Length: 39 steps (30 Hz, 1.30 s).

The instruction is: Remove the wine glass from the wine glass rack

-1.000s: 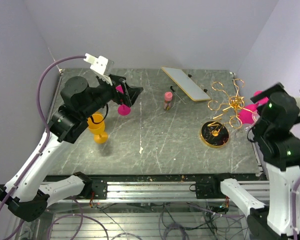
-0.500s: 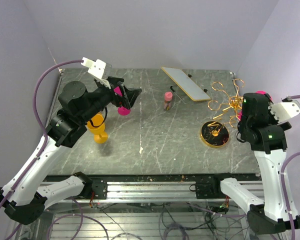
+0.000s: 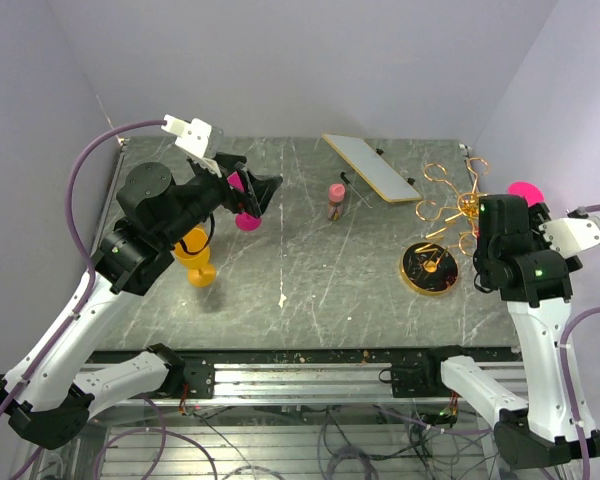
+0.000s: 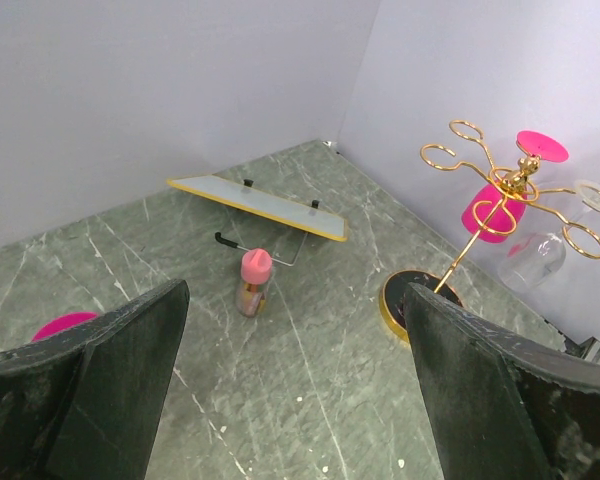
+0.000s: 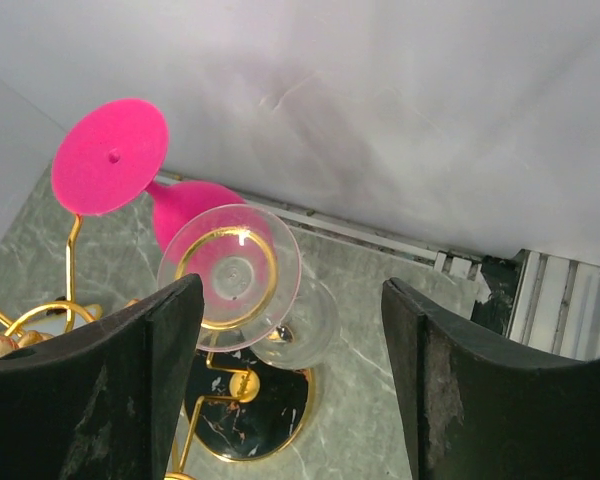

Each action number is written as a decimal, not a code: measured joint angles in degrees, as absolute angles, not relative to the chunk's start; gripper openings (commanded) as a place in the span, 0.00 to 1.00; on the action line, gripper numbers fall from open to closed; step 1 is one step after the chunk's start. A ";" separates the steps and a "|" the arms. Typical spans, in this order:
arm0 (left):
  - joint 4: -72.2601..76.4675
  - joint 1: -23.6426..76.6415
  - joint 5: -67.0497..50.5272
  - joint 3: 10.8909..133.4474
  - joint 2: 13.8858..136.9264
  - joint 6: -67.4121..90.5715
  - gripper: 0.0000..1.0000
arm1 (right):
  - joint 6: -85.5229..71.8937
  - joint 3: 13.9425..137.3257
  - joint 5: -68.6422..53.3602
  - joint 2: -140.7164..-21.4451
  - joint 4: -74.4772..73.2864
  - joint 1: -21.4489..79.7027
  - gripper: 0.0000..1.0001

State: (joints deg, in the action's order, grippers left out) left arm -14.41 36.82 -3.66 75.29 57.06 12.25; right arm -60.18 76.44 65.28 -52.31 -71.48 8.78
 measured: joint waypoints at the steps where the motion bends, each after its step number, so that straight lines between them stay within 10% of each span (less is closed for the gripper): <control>1: -14.41 36.86 -3.64 75.29 57.06 12.25 0.99 | -60.18 76.14 65.52 -51.90 -71.33 8.80 0.70; 26: -14.37 36.97 -3.62 75.13 57.06 12.23 0.99 | -57.69 70.52 65.41 -51.51 -63.24 6.68 0.66; 39: -14.37 37.04 -3.57 75.02 57.06 12.19 0.99 | -54.52 67.90 60.42 -50.85 -57.23 1.13 0.45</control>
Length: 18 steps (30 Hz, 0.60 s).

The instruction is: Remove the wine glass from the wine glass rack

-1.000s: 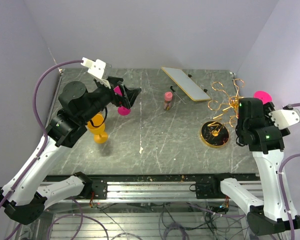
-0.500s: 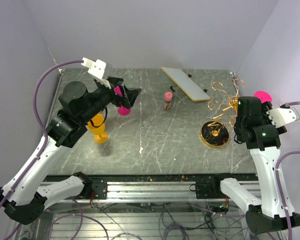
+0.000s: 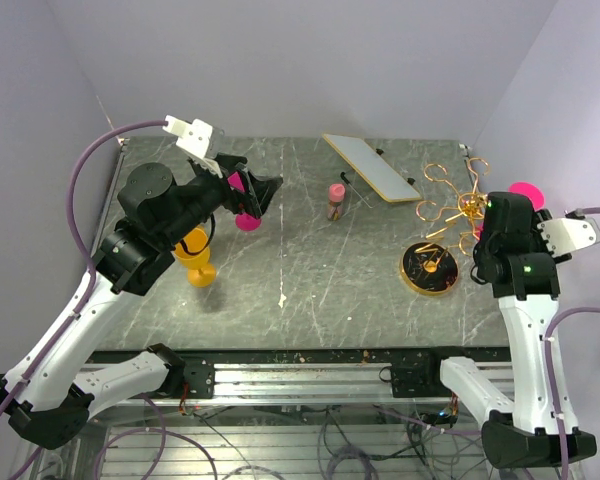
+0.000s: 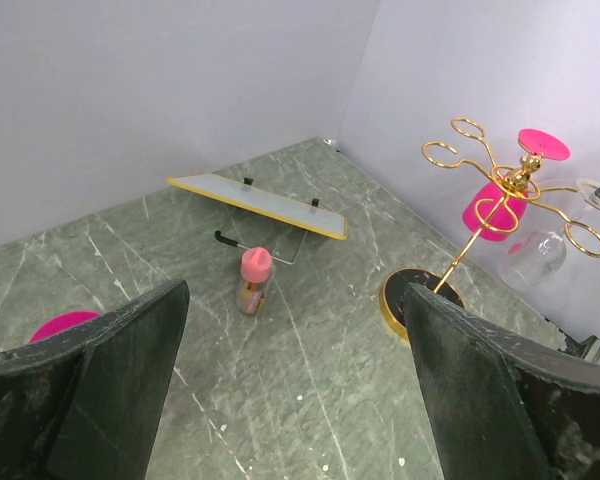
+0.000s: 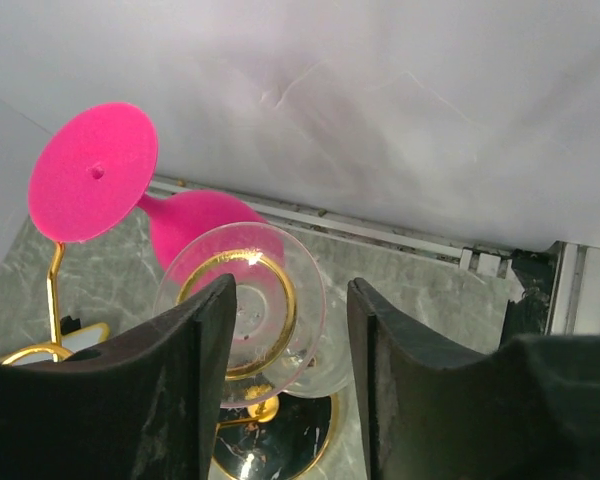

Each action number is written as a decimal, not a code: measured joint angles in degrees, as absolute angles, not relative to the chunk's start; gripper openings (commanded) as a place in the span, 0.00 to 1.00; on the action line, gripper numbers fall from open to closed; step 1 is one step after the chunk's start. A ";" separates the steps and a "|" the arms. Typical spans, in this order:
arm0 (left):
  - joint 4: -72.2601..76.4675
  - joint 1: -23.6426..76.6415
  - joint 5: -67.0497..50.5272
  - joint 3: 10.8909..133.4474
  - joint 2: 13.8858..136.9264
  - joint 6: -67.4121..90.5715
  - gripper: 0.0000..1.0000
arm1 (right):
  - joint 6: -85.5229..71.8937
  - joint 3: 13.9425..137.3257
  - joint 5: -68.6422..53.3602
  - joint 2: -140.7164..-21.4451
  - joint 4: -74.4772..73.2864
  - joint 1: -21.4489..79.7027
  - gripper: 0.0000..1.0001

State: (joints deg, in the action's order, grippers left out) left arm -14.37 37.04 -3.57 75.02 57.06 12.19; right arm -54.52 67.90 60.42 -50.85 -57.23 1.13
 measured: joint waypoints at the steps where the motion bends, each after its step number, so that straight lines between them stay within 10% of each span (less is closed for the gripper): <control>1: -14.37 37.04 -3.57 75.02 57.06 12.19 0.99 | -54.48 67.79 60.03 -50.74 -56.93 0.82 0.43; 18: -14.37 37.23 -3.55 75.02 57.06 12.19 0.99 | -53.21 67.72 58.28 -49.58 -55.53 -0.54 0.17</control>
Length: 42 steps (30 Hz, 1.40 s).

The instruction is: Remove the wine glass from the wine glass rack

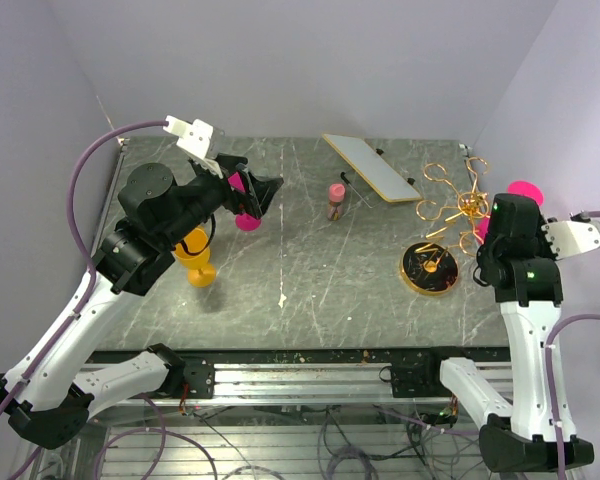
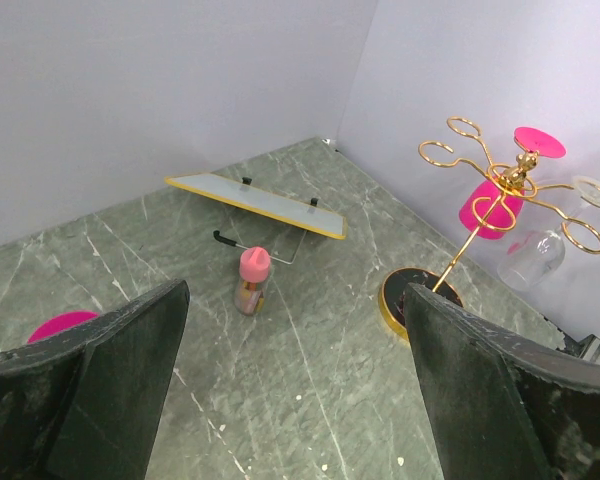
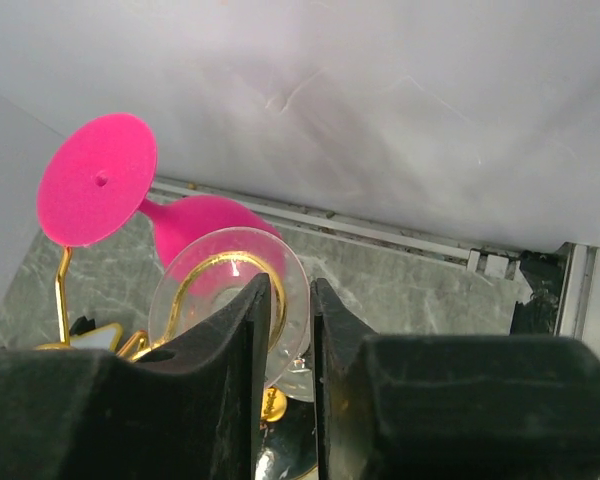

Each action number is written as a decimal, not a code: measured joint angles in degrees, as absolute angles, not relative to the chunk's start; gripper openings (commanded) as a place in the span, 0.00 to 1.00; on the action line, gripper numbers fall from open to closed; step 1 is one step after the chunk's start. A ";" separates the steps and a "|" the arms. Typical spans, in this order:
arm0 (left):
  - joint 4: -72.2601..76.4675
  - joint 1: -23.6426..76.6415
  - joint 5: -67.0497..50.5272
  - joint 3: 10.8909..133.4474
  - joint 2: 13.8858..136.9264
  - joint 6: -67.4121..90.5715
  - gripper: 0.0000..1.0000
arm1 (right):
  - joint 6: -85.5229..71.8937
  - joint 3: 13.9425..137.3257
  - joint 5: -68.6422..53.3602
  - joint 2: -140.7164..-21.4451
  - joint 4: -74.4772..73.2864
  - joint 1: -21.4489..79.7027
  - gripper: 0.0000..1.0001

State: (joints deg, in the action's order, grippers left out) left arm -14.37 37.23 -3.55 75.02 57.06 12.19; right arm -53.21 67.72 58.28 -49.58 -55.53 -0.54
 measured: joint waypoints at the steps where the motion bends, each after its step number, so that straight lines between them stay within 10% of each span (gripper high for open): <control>1: -14.37 37.23 -3.55 75.02 57.06 12.19 0.99 | -53.12 67.75 58.28 -49.45 -55.53 -0.54 0.16; 11: -14.37 37.23 -3.55 75.02 57.06 12.19 0.99 | -52.64 68.62 57.25 -48.62 -55.59 -0.67 0.00; 42: -14.37 37.23 -3.57 75.02 57.12 12.21 0.99 | -63.55 70.72 54.98 -47.33 -55.57 -0.69 0.00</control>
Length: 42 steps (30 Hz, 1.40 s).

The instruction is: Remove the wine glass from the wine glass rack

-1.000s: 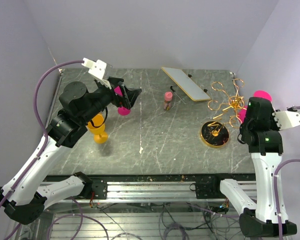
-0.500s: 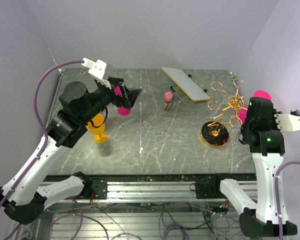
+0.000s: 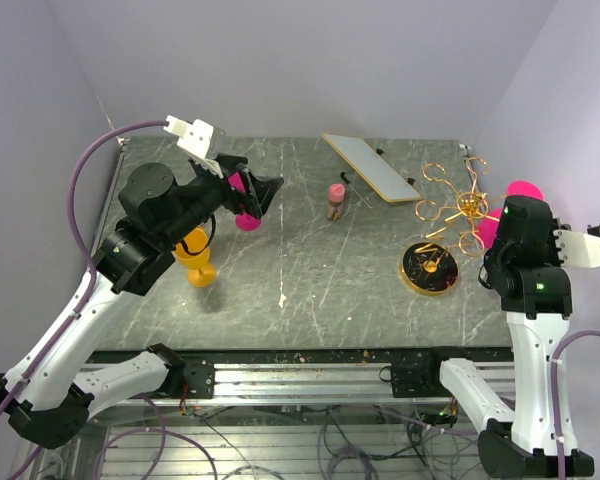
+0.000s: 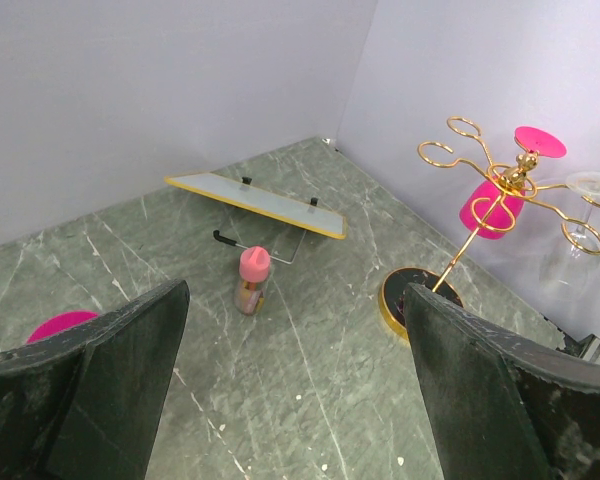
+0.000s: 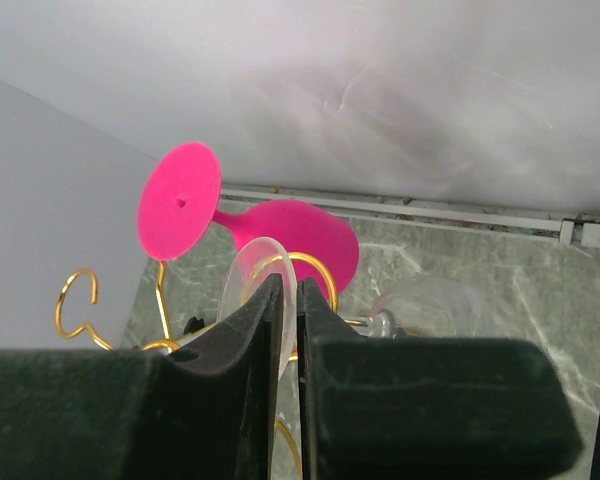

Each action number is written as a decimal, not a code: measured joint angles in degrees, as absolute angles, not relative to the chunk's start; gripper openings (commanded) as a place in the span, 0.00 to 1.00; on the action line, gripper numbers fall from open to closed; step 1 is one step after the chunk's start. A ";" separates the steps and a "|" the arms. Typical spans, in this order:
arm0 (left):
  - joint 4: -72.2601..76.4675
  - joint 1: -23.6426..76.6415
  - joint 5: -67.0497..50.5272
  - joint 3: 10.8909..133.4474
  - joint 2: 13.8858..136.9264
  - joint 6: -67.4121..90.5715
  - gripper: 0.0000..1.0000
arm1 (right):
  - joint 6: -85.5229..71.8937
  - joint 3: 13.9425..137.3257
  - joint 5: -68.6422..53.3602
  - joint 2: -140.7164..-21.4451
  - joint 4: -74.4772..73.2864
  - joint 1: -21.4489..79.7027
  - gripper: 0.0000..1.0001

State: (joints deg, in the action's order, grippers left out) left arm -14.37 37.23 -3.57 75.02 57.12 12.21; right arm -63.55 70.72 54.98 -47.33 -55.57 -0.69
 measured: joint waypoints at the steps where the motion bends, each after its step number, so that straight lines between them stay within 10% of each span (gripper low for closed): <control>1: -14.37 37.23 -3.57 75.02 57.12 12.21 0.99 | -63.68 70.72 55.00 -47.31 -55.53 -0.69 0.00; 42: -14.37 38.11 -3.55 75.02 58.06 12.23 0.99 | -69.45 70.15 50.02 -46.72 -49.15 -0.69 0.00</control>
